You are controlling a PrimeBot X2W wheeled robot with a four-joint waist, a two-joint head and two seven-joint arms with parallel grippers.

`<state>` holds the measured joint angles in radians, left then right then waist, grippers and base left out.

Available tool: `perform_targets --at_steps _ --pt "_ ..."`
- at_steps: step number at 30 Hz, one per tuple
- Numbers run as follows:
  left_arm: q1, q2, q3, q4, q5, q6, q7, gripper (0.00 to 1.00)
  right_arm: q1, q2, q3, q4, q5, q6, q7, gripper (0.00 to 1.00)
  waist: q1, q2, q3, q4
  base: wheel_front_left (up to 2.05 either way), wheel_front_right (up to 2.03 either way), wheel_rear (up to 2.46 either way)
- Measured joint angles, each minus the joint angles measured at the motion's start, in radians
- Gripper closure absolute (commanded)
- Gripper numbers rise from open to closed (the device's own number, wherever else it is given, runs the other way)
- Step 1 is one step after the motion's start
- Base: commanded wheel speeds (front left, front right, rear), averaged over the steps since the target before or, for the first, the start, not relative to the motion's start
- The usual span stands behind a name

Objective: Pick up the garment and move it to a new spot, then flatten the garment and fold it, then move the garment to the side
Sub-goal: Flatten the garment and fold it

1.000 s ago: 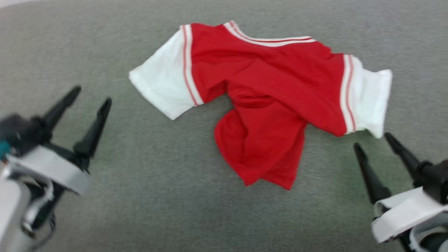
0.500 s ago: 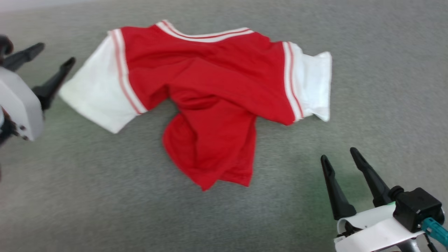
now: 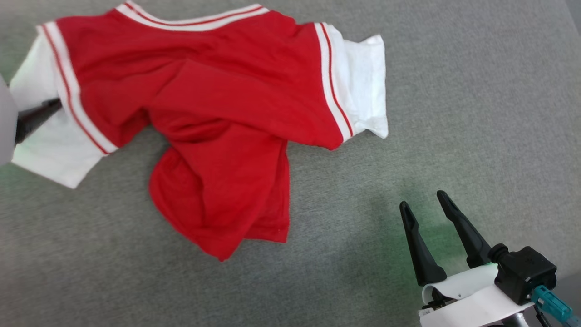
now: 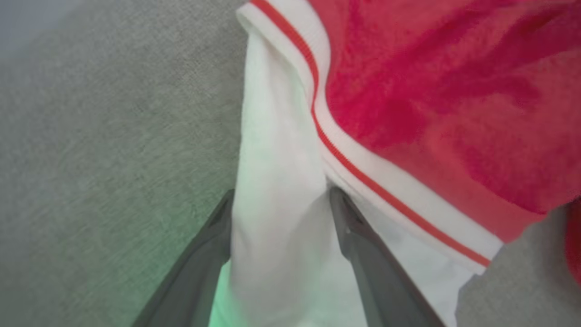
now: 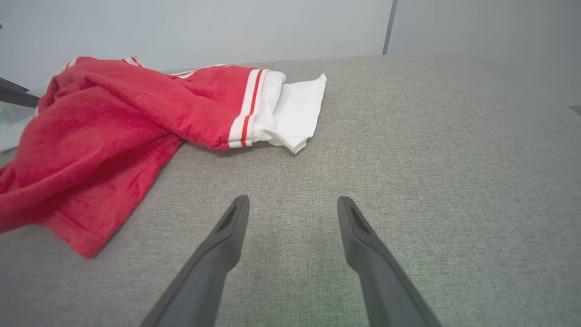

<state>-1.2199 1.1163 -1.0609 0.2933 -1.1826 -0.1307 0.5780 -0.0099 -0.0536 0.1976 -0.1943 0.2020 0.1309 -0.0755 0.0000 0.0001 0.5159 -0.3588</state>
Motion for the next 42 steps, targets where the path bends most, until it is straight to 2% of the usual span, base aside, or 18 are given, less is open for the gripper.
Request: perform_targets --at_steps 4,5,6,7,8,12,15,20,22,25,28,33,36,42 --pt "-0.049 0.019 -0.041 0.006 -0.061 0.0 0.043 0.0 0.0 0.0 0.003 0.002 0.001 0.0 -0.01 0.0 0.0 0.0 0.027 -0.021 0.0 0.0 0.0" --pt "-0.057 0.023 -0.051 0.006 -0.062 0.0 0.046 0.24 -0.001 0.0 0.004 0.001 0.002 0.0 -0.01 0.0 0.0 0.0 0.033 -0.025 0.0 0.0 0.0" --pt "-0.068 0.026 -0.061 0.01 -0.068 0.0 0.047 0.53 -0.002 0.0 0.005 0.0 0.002 0.0 -0.01 0.0 0.0 -0.0001 0.038 -0.028 0.0 0.0 0.0" --pt "-0.076 0.029 -0.068 0.013 -0.073 0.0 0.046 0.69 -0.005 0.0 0.008 -0.002 0.001 0.0 -0.009 0.0 0.0 0.0 0.042 -0.03 0.0 0.0 0.0" --pt "-0.084 0.029 -0.077 0.016 -0.078 0.0 0.045 1.0 -0.009 0.0 0.01 -0.004 -0.003 0.0 -0.007 0.0 0.0 0.0 0.045 -0.031 0.0 0.0 0.0" --pt "-0.109 0.021 -0.107 0.028 -0.106 0.0 0.034 1.0 -0.054 -0.001 0.024 -0.034 -0.029 0.0 0.029 0.0 0.0 0.0 0.051 -0.026 0.0 0.0 0.0" --pt "-0.123 0.017 -0.126 0.033 -0.122 0.0 0.017 1.0 -0.127 -0.038 0.038 -0.067 -0.05 0.0 0.095 0.0 0.0 -0.0001 0.053 -0.02 0.0 0.0 0.0" --pt "-0.152 -0.002 -0.152 0.035 -0.131 0.0 -0.002 1.0 -0.351 -0.164 0.08 -0.05 -0.012 0.0 0.327 0.0 0.0 0.0 0.061 -0.001 0.0 0.0 0.0" --pt "-0.167 -0.012 -0.161 0.031 -0.137 0.0 -0.011 1.0 -0.464 -0.233 0.112 -0.006 0.035 0.0 0.433 0.0 0.0 -0.0001 0.067 0.01 0.0 0.0 0.0" --pt "-0.192 -0.025 -0.171 0.023 -0.139 0.0 -0.021 1.0 -0.626 -0.303 0.132 0.076 0.11 0.0 0.547 0.0 0.0 0.0 0.082 0.029 0.0 0.0 0.0" --pt "-0.218 -0.037 -0.178 0.012 -0.145 -0.001 -0.029 1.0 -0.775 -0.355 0.151 0.165 0.178 0.0 0.616 0.0 0.0 0.0 0.101 0.048 0.0 0.0 0.0" --pt "-0.257 -0.057 -0.187 -0.002 -0.155 -0.002 -0.048 1.0 -0.976 -0.412 0.25 0.305 0.244 0.0 0.665 0.0 0.0 -0.0001 0.136 0.082 0.0 0.0 0.0" --pt "-0.272 -0.069 -0.188 -0.011 -0.162 -0.003 -0.06 1.0 -1.044 -0.439 0.355 0.375 0.294 0.0 0.708 0.0 0.0 -0.0001 0.153 0.103 0.0 0.0 0.0" --pt "-0.287 -0.083 -0.189 -0.021 -0.173 -0.007 -0.077 1.0 -1.149 -0.488 0.538 0.427 0.407 0.0 0.722 0.0 0.0 0.0 0.178 0.133 0.0 0.0 0.0"
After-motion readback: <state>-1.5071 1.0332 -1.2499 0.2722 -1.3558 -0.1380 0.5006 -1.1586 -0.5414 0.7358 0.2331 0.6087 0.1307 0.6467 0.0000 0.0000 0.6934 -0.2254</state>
